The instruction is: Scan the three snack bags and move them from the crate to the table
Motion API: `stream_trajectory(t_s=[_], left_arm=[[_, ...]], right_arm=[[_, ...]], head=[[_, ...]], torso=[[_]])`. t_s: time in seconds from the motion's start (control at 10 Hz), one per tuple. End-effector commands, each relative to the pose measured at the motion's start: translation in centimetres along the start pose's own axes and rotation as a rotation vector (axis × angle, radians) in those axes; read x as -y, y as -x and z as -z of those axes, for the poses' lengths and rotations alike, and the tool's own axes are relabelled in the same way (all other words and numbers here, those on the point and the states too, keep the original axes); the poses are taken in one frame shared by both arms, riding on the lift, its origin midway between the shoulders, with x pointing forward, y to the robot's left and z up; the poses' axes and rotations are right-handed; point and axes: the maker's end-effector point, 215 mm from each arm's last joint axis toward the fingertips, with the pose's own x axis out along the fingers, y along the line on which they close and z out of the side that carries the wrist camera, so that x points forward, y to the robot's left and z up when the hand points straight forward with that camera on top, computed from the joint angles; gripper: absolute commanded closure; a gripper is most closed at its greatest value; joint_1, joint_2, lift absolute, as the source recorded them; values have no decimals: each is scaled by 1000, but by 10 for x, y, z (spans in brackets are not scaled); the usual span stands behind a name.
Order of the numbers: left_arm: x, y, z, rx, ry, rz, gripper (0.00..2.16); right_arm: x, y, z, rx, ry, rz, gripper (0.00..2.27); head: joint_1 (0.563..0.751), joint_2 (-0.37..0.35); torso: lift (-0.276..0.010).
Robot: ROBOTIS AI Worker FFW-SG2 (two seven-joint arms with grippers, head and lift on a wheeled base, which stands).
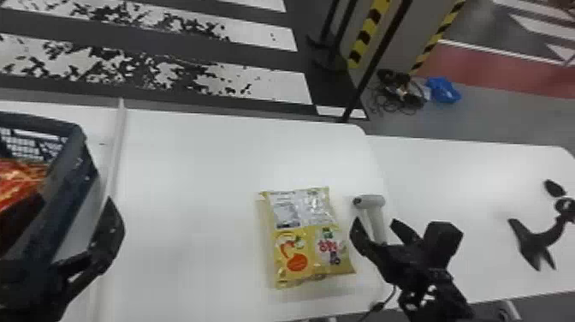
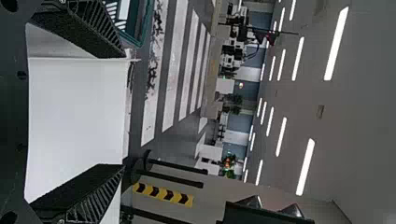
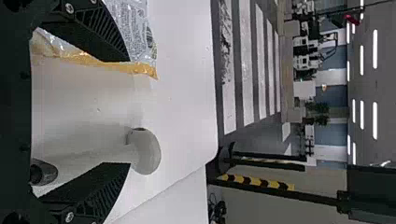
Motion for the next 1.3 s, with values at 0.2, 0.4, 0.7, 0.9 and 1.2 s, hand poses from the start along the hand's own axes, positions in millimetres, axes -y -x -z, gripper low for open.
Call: stream_trajectory(t_s=[0.2,0.4,0.7,0.9,1.2], left_arm=[[0,1,3,-6,-7,2,22],[-1,1,6,-12,-8,2,22],[1,-3,9,-22,-21,6,22],[4,-9,13,-32,-22,14,22],[3,-14,16,-50,-31,14,22]], right_arm=[[25,-43,23,-83,50,-35,87],[44,-62,31,-102,58,-36,87],[62,-83,32,-131,78,-47,1058],[61,-85,54,-230,74,-50,2175],[65,-84,42,-183,72,-20,2236]], head=[[695,-315],[695,-326],[695,-350],[695,-350],[695,-350]], torso=[[-62],[-62],[-62],[-62],[-62]])
